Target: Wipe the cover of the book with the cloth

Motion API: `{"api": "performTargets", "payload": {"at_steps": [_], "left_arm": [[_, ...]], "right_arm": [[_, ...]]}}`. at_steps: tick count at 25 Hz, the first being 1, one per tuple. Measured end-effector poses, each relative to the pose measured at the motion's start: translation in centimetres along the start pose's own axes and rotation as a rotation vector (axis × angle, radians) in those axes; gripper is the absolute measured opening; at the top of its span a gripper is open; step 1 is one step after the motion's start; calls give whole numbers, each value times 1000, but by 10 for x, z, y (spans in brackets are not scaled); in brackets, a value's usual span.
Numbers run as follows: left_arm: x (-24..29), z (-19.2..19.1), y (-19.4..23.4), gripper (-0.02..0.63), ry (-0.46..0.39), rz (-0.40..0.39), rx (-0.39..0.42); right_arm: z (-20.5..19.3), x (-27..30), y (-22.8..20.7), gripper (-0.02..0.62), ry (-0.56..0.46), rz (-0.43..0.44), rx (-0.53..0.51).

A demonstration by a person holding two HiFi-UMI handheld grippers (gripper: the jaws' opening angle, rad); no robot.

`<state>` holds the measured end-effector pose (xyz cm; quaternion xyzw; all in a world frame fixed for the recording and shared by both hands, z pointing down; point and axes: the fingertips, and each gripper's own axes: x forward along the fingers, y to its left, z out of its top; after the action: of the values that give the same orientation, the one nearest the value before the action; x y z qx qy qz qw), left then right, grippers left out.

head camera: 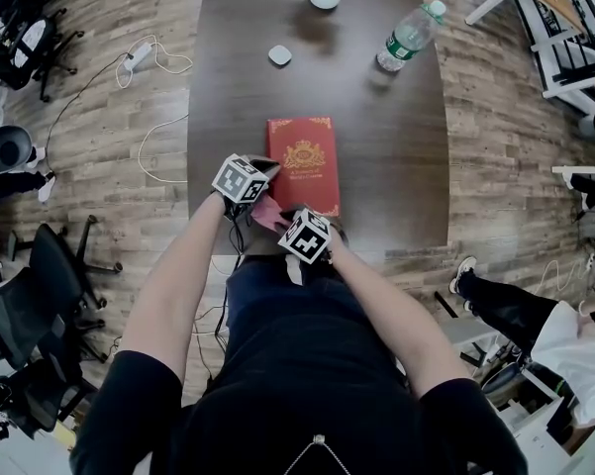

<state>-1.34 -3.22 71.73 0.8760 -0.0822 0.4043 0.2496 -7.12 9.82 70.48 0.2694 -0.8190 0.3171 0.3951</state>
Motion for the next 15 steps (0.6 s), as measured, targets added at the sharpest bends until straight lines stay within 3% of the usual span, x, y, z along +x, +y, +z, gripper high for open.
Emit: {"api": "performTargets", "payload": {"at_steps": [15], "left_arm": [[0,1,2,-5,0,64,-13]], "right_arm": [[-34,-31,-33,97,-25,-65,84]]}}
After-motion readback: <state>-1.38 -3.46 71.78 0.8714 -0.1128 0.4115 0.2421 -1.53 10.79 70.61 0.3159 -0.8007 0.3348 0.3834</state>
